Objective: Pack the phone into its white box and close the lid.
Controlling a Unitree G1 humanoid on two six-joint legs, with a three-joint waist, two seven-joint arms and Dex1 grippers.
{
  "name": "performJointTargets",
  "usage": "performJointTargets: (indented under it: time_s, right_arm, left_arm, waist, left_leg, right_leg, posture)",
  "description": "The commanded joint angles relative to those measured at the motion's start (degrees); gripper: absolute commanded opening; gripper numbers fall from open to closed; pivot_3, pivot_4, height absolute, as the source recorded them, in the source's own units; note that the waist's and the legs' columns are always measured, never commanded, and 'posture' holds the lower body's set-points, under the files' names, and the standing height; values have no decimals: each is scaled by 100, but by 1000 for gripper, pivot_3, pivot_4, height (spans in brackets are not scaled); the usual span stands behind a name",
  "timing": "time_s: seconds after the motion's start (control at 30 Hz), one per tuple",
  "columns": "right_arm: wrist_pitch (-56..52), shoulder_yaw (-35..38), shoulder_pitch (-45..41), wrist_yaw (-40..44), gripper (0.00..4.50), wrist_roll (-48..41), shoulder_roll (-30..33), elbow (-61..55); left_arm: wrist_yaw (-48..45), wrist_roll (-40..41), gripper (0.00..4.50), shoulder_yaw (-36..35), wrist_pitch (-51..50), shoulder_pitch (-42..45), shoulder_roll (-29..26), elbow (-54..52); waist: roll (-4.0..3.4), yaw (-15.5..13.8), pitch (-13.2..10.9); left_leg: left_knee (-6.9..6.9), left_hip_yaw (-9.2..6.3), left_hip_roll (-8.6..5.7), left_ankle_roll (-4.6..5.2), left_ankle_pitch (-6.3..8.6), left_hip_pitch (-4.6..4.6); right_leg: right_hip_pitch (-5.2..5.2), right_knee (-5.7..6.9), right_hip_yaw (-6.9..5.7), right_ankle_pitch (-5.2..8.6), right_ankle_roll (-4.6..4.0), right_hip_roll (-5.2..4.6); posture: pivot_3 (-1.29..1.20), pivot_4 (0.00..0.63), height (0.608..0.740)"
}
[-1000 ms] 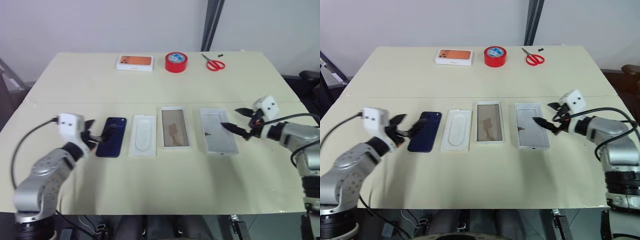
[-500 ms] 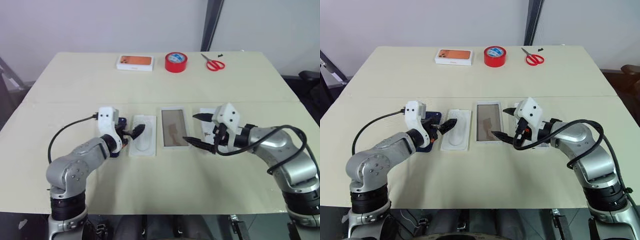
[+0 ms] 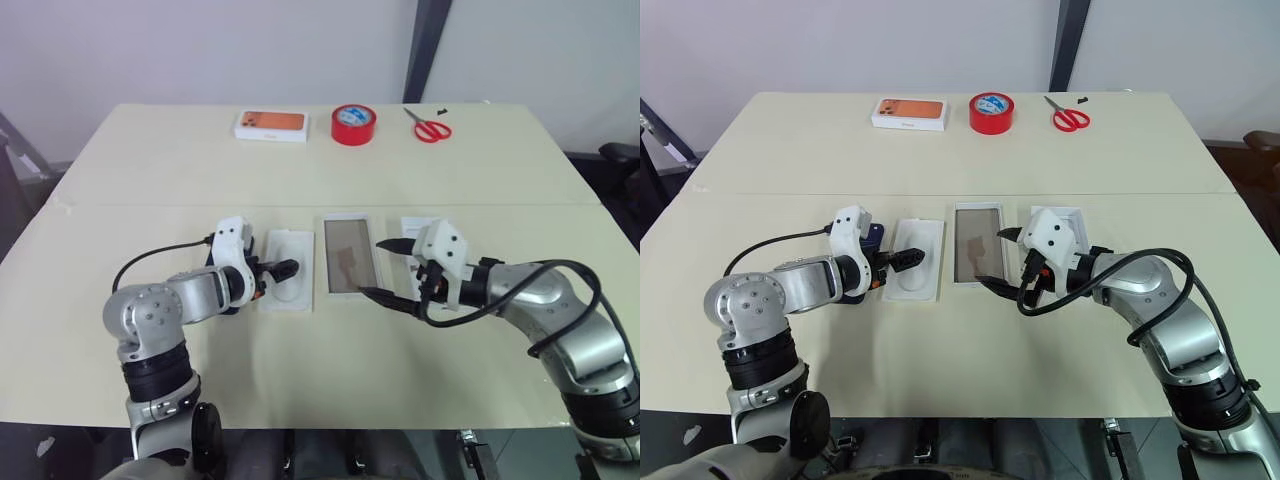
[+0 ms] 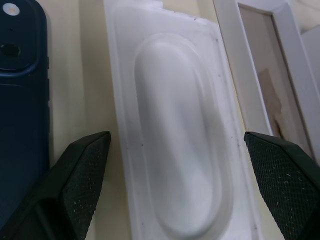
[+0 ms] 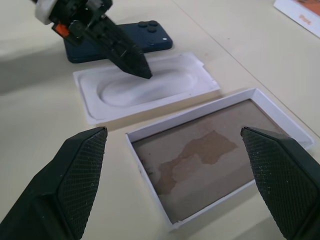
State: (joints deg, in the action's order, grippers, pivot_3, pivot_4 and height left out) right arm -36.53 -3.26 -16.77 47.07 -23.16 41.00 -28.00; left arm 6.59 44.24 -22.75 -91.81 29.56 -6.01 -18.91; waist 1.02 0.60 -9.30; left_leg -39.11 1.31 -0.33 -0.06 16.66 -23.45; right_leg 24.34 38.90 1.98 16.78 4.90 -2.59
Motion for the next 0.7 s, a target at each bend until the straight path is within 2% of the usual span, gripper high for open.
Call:
performJointTargets:
  time_s: [0.03,0.23,0.37,0.47,0.6,0.7]
  right_arm:
    - [127,-25,-24,14,4500,22,29,-229]
    - [128,-60,-21,5,4500,30,26,-251]
    - [97,-52,-55,28,4500,10,57,-288]
    - [69,-11,-104,55,4500,-25,87,-291]
    - [80,35,-125,104,4500,-37,135,-272]
    - [130,73,-190,151,4500,-1,182,-169]
  left_arm:
    - [222,18,3158,-280,-69,78,104,176]
    - [385,-63,132,-429,-69,142,74,207]
    - [253,-109,50,-622,-69,250,72,162]
    - [184,-118,50,-1105,-69,368,101,200]
    - [166,67,50,-2133,-69,796,362,291]
    - [117,298,50,-2385,-69,1092,504,284]
  waist:
    - [0,0,0]
    - [1,0,-1]
    - [1,4,0]
    - [2,14,-1]
    - [7,-1,-3]
    - [13,-7,-7]
  left_leg:
    - [0,0,0,0,0,0]
    - [0,0,0,-1,-1,0]
    - [0,0,0,-2,-1,0]
    - [0,-1,0,-3,-1,0]
    - [0,-2,0,-3,-1,0]
    - [-1,-2,-2,-3,-1,-2]
  right_leg:
    - [0,0,0,0,0,-1]
    - [0,0,0,0,0,-1]
    - [0,0,0,0,0,-1]
    - [0,0,0,0,0,-1]
    - [0,0,-2,0,0,-1]
    - [0,-2,-3,0,0,-3]
  posture:
    - [0,150,725]
    - [0,150,725]
    - [0,150,725]
    - [0,150,725]
    - [0,150,725]
    - [0,150,725]
